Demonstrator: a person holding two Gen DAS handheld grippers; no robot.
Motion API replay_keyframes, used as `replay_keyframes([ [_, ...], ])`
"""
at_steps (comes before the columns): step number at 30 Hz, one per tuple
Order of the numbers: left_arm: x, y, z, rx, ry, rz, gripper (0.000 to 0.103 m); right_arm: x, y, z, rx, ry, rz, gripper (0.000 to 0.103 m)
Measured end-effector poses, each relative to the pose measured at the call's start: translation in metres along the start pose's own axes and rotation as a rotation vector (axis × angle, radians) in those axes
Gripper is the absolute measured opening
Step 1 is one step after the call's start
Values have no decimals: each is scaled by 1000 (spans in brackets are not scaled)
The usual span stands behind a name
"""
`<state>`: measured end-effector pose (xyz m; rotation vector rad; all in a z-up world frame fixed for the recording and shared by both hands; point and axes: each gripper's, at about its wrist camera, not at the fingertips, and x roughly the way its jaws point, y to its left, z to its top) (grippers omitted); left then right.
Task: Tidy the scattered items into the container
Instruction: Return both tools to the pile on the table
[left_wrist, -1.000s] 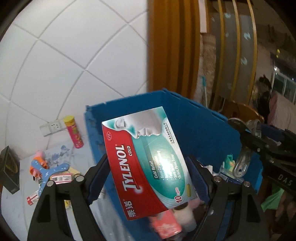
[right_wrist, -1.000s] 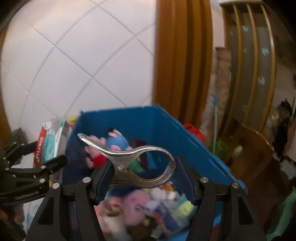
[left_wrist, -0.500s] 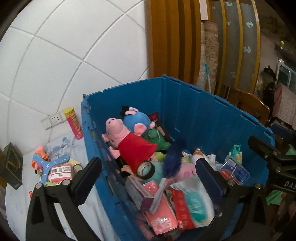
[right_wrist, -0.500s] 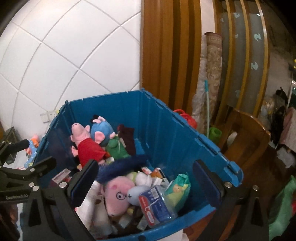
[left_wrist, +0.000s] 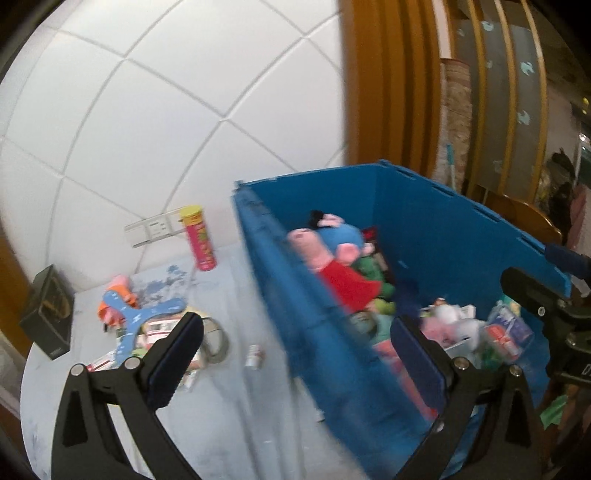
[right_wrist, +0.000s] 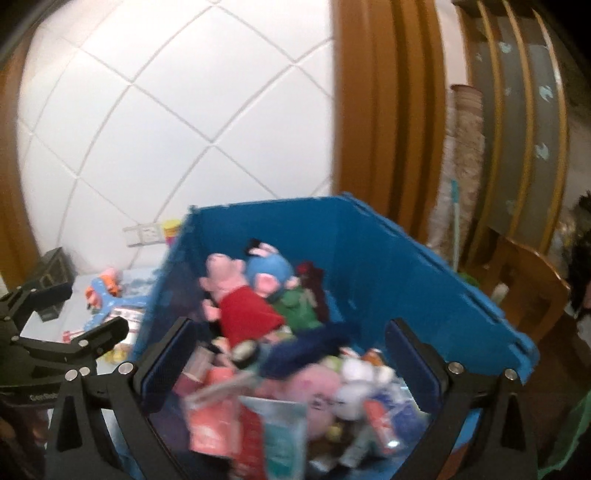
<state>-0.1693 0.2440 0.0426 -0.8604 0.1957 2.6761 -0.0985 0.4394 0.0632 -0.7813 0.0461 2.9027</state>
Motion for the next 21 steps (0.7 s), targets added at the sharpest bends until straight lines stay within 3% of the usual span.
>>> replay_keyframes([
  [12,-1,189,-56,-77,60,136,103,22,180,2,-55,-27,133,103],
  [15,11,230,-72,-99,101,165,103,42,220,-7,-60,13,159,103],
  [21,48,286,-109,-150,195,204,100,112,279,-42,-82,183,210,103],
])
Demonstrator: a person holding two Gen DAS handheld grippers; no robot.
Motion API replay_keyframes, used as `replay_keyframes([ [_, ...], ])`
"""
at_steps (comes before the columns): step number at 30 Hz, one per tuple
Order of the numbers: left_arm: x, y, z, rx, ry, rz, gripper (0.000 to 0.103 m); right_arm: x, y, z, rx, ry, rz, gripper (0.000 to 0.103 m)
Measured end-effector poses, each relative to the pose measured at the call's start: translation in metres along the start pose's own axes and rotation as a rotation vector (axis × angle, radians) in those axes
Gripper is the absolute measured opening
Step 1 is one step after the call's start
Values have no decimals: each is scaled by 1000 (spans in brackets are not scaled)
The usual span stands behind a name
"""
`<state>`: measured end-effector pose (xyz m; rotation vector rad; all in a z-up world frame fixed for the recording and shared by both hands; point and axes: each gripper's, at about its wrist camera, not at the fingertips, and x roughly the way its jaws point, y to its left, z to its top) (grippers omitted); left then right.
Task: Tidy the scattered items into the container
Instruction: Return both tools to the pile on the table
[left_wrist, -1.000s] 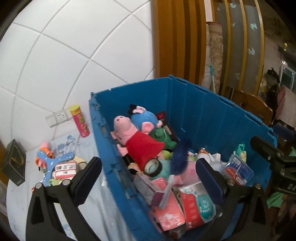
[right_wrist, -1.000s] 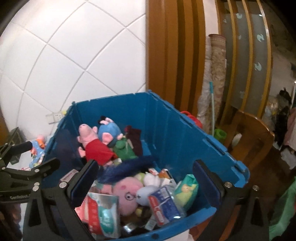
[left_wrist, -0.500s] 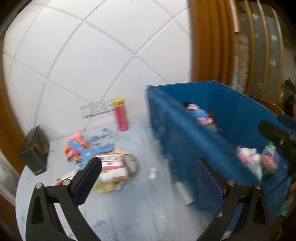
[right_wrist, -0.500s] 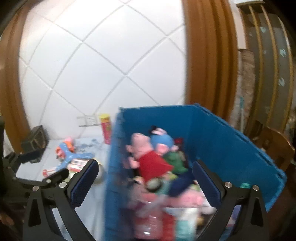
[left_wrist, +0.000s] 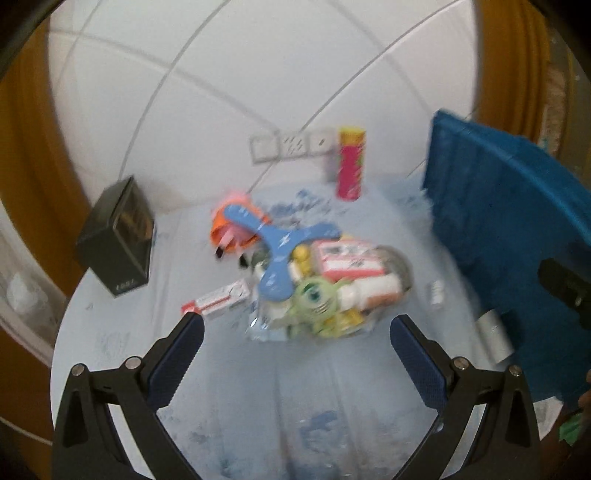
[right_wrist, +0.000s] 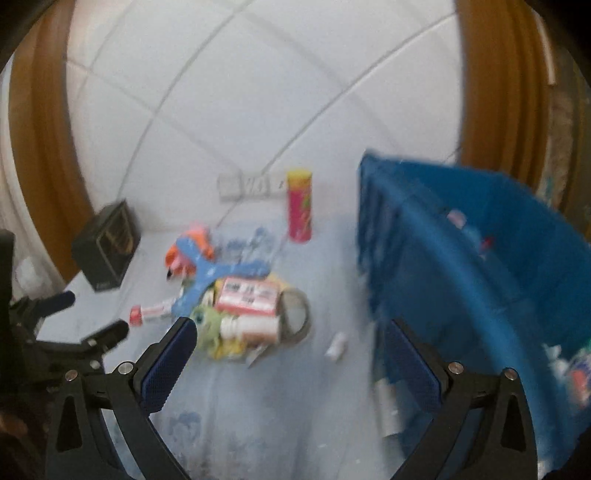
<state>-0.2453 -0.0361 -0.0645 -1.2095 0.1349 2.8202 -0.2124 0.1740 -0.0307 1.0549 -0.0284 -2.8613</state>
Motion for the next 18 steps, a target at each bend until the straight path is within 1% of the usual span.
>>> replay_keyframes([
  [2,22,8,-8,-15,44,7,93,30,7,-7,-13,58,14,103],
  [3,33,10,-12,-23,64,9,92,44,10,-10,-20,82,19,103],
  [8,90,10,-25,-46,163,9,91,103,8,-20,-30,172,31,103],
  [10,107,6,-24,-58,180,6,91,122,3,-22,-44,200,33,101],
  [11,117,3,-23,-63,190,0,91,132,1,-22,-49,212,32,93],
  [12,125,0,-21,-67,196,-2,91,141,-3,-22,-52,224,33,88],
  [14,143,-8,-15,-66,202,-8,90,160,-11,-21,-48,244,40,72],
  [16,160,-17,-7,-70,202,-16,85,176,-19,-18,-49,259,40,69],
  [18,172,-23,2,-79,201,-17,84,192,-25,-13,-52,270,42,68],
])
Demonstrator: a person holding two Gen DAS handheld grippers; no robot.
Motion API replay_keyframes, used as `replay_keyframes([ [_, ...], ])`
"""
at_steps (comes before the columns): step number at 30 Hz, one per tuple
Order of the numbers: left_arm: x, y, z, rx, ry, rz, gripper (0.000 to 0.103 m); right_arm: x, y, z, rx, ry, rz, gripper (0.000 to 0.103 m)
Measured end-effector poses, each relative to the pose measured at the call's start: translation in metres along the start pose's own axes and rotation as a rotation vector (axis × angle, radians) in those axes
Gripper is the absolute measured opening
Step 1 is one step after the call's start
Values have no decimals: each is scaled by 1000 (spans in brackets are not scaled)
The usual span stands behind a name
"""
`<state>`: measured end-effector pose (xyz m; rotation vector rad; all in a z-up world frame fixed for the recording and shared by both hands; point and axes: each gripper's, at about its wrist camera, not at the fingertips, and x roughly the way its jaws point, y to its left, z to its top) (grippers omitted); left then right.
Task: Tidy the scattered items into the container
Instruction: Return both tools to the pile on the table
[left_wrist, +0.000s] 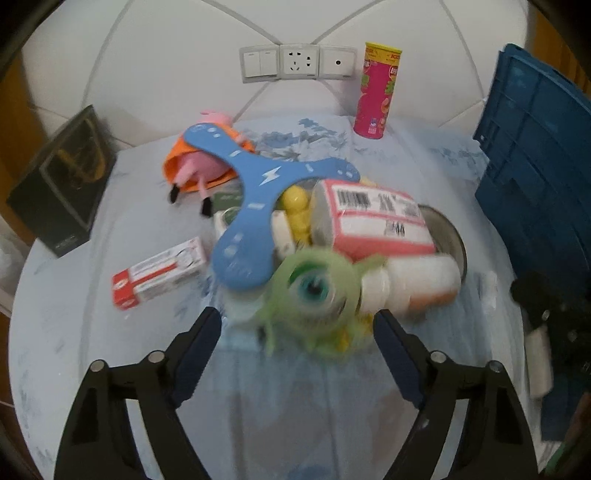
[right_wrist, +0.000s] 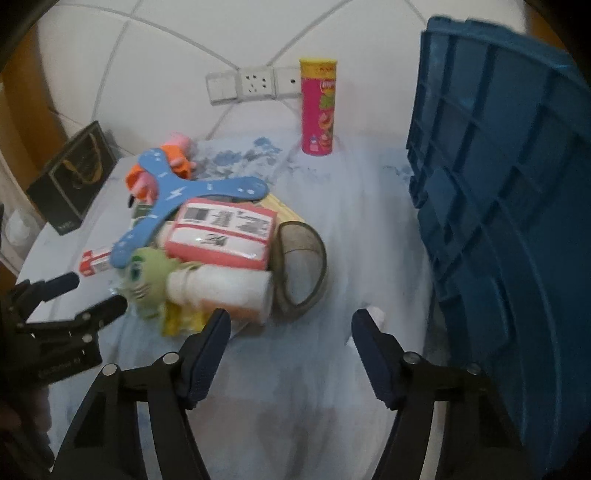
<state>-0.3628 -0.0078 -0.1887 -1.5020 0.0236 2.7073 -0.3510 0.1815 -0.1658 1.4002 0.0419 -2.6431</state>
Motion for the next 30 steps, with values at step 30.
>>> replay_keyframes([
  [30,7,61,-87,-3,100,23,80,28,35,-58,-47,147,120,89],
])
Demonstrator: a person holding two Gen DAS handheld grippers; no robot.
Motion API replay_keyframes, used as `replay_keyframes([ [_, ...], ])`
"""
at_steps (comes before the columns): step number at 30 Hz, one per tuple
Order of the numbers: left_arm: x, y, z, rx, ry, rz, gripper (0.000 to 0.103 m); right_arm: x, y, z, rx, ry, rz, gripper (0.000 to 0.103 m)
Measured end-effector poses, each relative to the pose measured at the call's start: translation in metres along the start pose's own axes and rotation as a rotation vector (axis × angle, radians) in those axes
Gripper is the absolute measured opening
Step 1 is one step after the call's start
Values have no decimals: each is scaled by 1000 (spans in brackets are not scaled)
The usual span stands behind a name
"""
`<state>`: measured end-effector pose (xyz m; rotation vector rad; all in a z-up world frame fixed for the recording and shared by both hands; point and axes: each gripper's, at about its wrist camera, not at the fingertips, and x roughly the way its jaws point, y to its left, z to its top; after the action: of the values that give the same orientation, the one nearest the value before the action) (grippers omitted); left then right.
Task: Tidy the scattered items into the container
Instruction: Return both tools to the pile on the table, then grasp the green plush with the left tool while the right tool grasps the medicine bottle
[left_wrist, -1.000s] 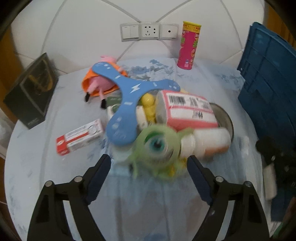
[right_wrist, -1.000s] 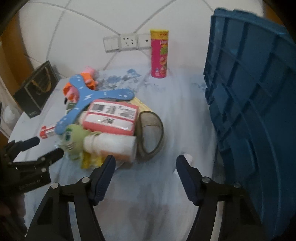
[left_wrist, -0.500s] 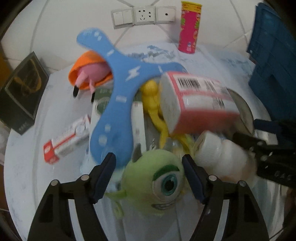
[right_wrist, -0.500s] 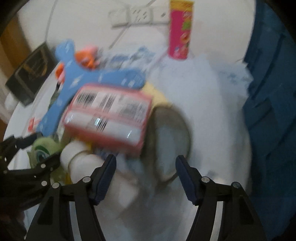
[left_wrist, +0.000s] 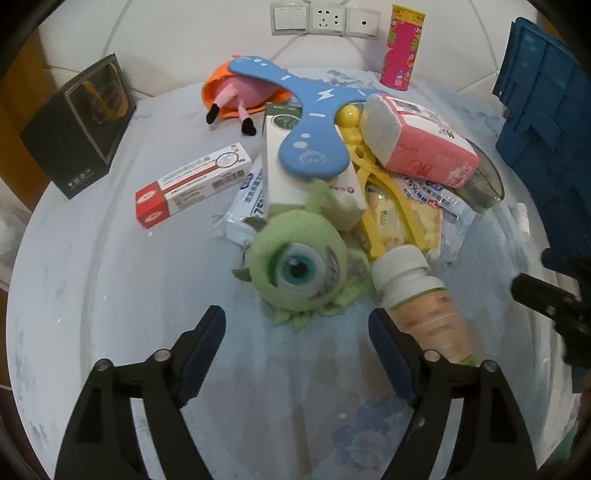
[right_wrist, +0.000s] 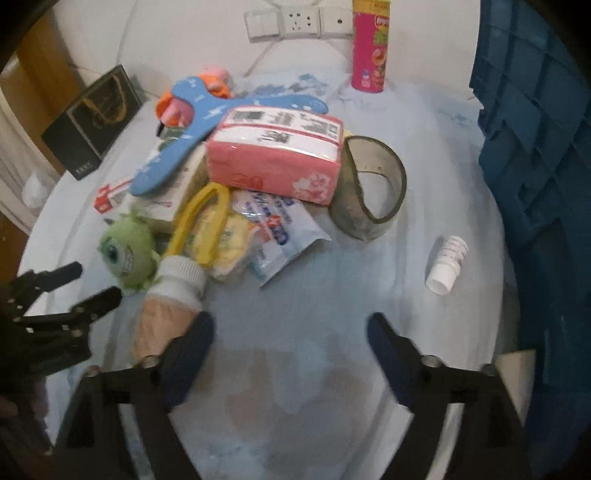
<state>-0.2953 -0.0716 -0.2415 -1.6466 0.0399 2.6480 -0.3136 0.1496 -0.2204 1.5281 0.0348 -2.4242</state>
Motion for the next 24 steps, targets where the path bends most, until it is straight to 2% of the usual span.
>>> replay_keyframes([
  [7,-11,19,-11,-12,-12,26,80,2,43,-11,-30,7,67,89],
  [11,-18,41,-11,7,-50,32,80,6,65,-18,-22,13,60,85],
  [14,-16,55,-5,41,-63,7,80,7,75,-23,8,5,45,85],
  [20,-4,67,11,232,-70,-86,80,5,100,-36,179,-35,-9,85],
  [24,2,74,17,341,-67,-142,80,17,117,-37,259,-32,-50,85],
])
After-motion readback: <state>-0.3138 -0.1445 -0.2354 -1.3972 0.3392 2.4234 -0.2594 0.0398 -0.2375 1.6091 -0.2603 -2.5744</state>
